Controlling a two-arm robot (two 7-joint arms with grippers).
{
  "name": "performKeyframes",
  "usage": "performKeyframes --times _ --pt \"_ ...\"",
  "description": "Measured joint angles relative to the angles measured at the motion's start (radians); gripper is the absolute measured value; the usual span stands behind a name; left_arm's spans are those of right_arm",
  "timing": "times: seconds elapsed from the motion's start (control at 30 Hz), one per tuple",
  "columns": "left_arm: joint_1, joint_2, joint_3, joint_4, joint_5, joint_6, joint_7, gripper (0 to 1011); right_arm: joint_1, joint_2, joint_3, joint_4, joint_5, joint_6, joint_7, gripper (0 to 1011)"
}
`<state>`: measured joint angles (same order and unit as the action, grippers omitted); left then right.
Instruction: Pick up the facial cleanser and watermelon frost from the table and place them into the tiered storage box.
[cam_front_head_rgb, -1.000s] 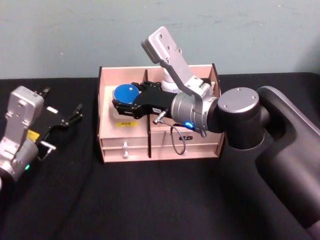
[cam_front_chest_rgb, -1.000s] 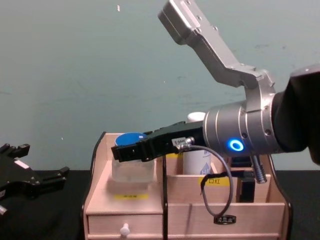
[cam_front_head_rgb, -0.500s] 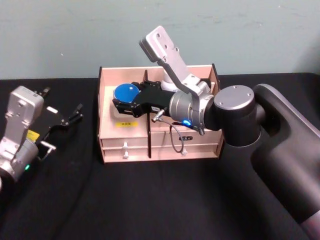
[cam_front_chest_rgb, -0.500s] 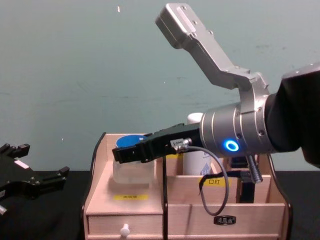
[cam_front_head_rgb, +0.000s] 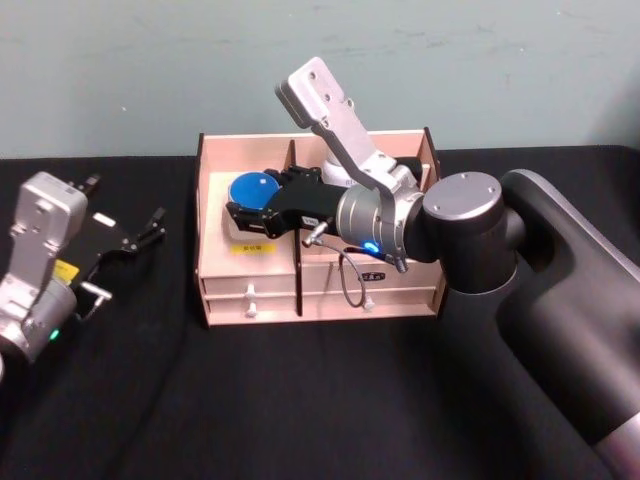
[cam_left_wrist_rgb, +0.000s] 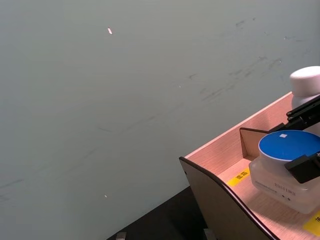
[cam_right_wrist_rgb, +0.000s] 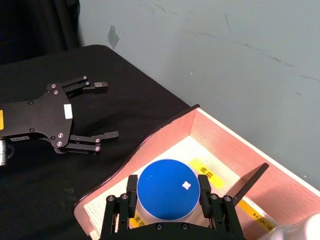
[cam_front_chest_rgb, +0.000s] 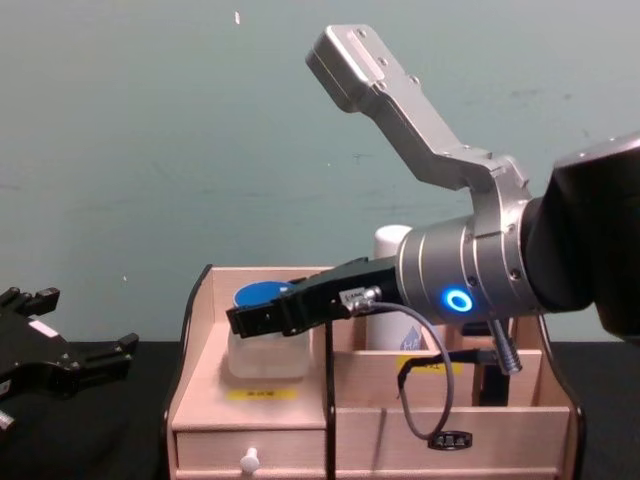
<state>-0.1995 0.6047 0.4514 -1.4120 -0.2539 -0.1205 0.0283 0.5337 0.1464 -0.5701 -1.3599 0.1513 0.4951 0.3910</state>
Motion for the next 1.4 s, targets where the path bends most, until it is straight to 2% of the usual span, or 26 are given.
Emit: performKeyframes --times 0.63,0.73,0.9,1.03,1.17,1.4 --pt "0.000 0.000 0.000 0.000 0.000 0.000 0.000 1001 -0.002 -0.006 0.007 0.009 -0.007 0.011 0.001 729" --pt "0.000 0.000 0.000 0.000 0.000 0.000 0.000 1001 -0.002 -0.006 0.006 0.009 -0.007 0.010 0.001 767" --pt "0.000 0.000 0.000 0.000 0.000 0.000 0.000 1001 -0.002 -0.005 0.006 0.008 -0.006 0.010 0.001 926" --pt "0.000 0.000 0.000 0.000 0.000 0.000 0.000 1001 -0.002 -0.005 0.006 0.008 -0.006 0.010 0.001 1000" --pt "0.000 0.000 0.000 0.000 0.000 0.000 0.000 1001 -0.002 -0.005 0.005 0.008 -0.006 0.009 0.001 1002" --pt "0.000 0.000 0.000 0.000 0.000 0.000 0.000 1001 -0.024 0.008 0.024 -0.039 -0.006 -0.040 -0.003 1002"
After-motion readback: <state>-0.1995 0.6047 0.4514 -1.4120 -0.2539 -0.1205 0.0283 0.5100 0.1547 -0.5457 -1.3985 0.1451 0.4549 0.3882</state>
